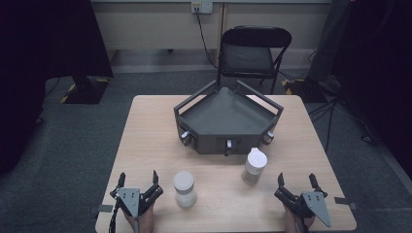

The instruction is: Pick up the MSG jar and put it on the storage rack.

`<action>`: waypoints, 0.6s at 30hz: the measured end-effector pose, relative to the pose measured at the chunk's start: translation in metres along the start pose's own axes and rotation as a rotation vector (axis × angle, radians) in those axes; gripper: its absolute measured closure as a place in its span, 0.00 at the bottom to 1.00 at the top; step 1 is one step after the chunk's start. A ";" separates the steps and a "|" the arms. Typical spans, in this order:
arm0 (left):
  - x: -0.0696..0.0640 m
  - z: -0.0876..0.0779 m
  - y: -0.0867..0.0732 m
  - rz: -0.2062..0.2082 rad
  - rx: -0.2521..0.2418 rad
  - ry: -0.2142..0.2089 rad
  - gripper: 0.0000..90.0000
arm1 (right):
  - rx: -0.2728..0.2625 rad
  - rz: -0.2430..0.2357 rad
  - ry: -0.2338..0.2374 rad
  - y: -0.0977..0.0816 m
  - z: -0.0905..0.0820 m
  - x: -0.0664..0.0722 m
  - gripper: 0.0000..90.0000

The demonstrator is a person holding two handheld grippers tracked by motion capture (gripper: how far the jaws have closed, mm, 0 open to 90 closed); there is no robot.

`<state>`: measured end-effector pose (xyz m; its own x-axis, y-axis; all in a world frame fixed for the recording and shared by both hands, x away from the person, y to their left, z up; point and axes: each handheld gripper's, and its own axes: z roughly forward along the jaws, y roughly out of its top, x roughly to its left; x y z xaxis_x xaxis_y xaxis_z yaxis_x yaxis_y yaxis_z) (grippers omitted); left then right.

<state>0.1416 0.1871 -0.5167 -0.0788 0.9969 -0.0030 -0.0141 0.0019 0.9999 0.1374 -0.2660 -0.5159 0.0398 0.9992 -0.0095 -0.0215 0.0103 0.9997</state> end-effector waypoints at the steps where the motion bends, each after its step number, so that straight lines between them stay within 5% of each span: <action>1: 0.000 0.000 0.000 0.000 0.000 -0.001 0.00 | 0.000 0.001 -0.001 0.000 0.000 0.000 0.00; 18: 0.002 0.000 0.000 -0.013 0.001 -0.002 0.00 | 0.000 -0.001 -0.011 0.000 0.000 0.002 0.00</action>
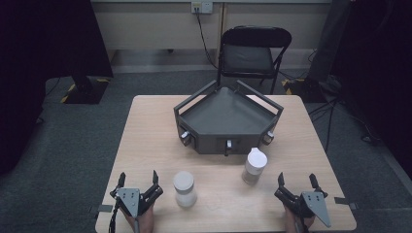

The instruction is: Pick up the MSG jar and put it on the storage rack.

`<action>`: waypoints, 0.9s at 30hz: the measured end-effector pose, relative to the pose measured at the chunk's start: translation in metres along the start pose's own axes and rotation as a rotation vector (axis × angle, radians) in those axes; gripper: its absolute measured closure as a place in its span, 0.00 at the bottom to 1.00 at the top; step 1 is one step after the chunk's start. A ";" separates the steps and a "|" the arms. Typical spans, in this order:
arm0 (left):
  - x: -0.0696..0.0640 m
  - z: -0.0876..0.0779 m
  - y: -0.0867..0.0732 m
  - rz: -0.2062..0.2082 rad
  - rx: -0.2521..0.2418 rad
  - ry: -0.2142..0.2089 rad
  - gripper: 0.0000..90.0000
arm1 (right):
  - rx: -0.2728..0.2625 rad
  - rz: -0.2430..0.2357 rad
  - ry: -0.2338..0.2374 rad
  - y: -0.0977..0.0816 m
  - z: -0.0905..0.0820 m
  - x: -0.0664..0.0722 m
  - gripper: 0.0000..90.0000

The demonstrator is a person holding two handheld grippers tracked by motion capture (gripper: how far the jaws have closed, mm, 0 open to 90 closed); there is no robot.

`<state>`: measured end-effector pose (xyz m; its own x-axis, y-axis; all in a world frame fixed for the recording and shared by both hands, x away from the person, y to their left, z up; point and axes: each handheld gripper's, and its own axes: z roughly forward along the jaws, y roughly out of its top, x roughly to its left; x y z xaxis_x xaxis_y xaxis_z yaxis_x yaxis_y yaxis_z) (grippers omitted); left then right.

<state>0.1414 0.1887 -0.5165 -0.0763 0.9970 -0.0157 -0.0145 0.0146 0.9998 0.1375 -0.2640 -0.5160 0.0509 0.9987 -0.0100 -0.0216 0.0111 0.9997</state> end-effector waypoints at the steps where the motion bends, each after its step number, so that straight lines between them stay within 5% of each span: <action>1: 0.001 0.000 -0.001 -0.011 -0.005 -0.001 0.00 | 0.000 0.000 -0.002 0.000 0.000 0.000 0.00; 19: 0.004 0.002 0.005 -0.019 0.023 -0.020 0.00 | 0.000 -0.001 -0.009 0.000 0.000 0.002 0.00; 27: 0.009 -0.006 0.021 -0.037 -0.038 -0.068 0.00 | 0.000 -0.001 -0.010 0.000 0.000 0.002 0.00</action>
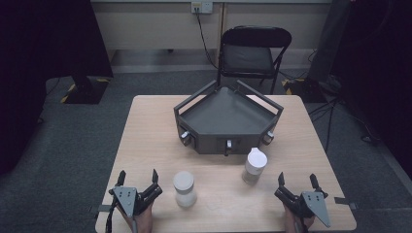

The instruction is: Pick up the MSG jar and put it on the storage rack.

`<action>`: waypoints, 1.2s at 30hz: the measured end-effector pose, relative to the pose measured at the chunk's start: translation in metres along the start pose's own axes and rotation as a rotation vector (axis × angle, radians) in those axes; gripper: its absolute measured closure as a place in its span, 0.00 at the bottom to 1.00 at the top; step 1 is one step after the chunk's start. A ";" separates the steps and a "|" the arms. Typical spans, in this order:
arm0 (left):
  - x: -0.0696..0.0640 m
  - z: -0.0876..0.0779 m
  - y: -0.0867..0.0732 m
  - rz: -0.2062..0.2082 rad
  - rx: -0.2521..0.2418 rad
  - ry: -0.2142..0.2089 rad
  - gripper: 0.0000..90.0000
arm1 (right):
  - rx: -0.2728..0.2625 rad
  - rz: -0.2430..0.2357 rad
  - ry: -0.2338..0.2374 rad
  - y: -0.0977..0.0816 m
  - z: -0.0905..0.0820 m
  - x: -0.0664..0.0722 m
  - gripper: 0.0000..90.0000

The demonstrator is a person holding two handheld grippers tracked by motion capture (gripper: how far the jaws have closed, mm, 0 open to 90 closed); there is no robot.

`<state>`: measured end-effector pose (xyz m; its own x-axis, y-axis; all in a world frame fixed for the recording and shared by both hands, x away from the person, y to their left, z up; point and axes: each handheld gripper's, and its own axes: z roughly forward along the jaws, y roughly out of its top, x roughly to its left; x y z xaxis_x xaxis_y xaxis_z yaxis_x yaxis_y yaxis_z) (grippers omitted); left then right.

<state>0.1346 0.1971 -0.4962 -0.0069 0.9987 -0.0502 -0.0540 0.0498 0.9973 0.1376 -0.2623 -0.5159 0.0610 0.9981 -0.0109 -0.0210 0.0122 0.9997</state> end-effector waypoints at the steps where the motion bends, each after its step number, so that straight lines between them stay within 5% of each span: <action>1: 0.000 0.000 0.000 0.000 0.000 0.000 0.01 | 0.000 0.000 0.000 0.000 0.000 0.000 0.00; 7: 0.000 -0.005 0.019 -0.018 -0.039 -0.047 0.00 | 0.000 0.000 0.000 0.000 0.000 0.000 0.00; 9: 0.001 -0.006 0.033 -0.041 -0.014 -0.092 0.00 | 0.000 0.000 0.000 0.000 0.000 0.000 0.00; 18: -0.004 -0.012 0.048 -0.054 -0.034 -0.213 0.01 | 0.000 0.000 0.000 0.000 0.000 0.000 0.00; 26: -0.017 -0.011 0.051 -0.038 -0.005 -0.293 0.02 | 0.000 0.000 0.000 0.000 0.000 0.000 0.00; 36: -0.031 -0.011 0.043 -0.023 0.031 -0.322 0.08 | 0.000 0.000 -0.001 0.000 0.000 0.000 0.00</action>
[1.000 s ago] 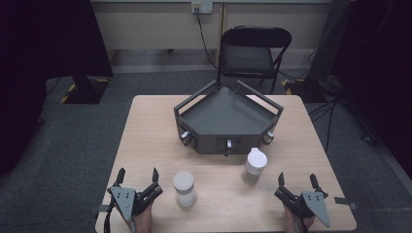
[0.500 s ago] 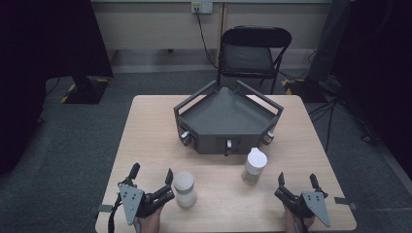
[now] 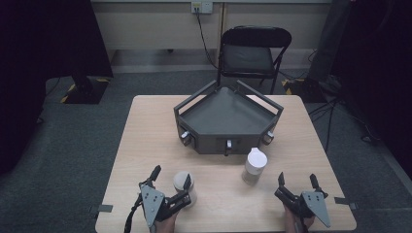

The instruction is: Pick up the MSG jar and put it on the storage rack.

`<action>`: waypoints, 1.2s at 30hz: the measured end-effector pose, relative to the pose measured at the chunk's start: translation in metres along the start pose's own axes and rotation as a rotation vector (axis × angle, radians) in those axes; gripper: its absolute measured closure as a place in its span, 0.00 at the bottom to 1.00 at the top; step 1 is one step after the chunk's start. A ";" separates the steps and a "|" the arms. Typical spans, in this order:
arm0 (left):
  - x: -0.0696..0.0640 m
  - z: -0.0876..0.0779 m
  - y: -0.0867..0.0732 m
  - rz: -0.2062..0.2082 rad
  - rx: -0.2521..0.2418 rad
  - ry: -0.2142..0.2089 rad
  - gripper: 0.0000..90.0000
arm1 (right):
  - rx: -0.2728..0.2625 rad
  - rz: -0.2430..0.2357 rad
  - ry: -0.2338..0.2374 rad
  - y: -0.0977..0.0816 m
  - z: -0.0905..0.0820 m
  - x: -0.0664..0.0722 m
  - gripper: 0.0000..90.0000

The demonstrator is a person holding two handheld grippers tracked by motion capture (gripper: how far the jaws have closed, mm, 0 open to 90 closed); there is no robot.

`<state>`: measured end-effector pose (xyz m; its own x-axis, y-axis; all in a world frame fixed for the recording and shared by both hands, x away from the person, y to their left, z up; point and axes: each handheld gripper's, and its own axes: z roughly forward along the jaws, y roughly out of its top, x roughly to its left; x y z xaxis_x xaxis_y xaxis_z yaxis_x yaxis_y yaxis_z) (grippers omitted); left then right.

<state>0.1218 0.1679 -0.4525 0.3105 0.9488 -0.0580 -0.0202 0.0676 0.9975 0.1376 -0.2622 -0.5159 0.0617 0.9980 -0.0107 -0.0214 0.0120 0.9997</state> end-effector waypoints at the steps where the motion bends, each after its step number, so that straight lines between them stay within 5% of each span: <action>1: -0.001 0.000 -0.001 0.002 0.002 -0.002 0.09 | 0.000 -0.001 -0.001 0.000 0.000 0.000 0.00; 7: -0.007 0.004 -0.003 0.050 0.041 -0.018 0.13 | 0.000 -0.001 -0.002 0.000 0.000 0.000 0.00; 15: -0.010 0.003 -0.017 0.048 0.079 -0.025 0.22 | 0.000 -0.001 -0.002 0.000 0.000 0.000 0.00; 25: -0.020 0.003 -0.026 0.088 0.079 -0.009 0.33 | 0.000 -0.001 -0.003 0.000 0.000 0.001 0.00; 36: -0.018 0.003 -0.023 0.068 0.094 -0.010 0.38 | 0.000 -0.001 -0.002 0.000 0.000 0.001 0.00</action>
<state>0.1199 0.1480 -0.4744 0.3207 0.9471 0.0099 0.0474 -0.0265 0.9985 0.1376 -0.2616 -0.5160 0.0642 0.9979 -0.0119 -0.0216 0.0133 0.9997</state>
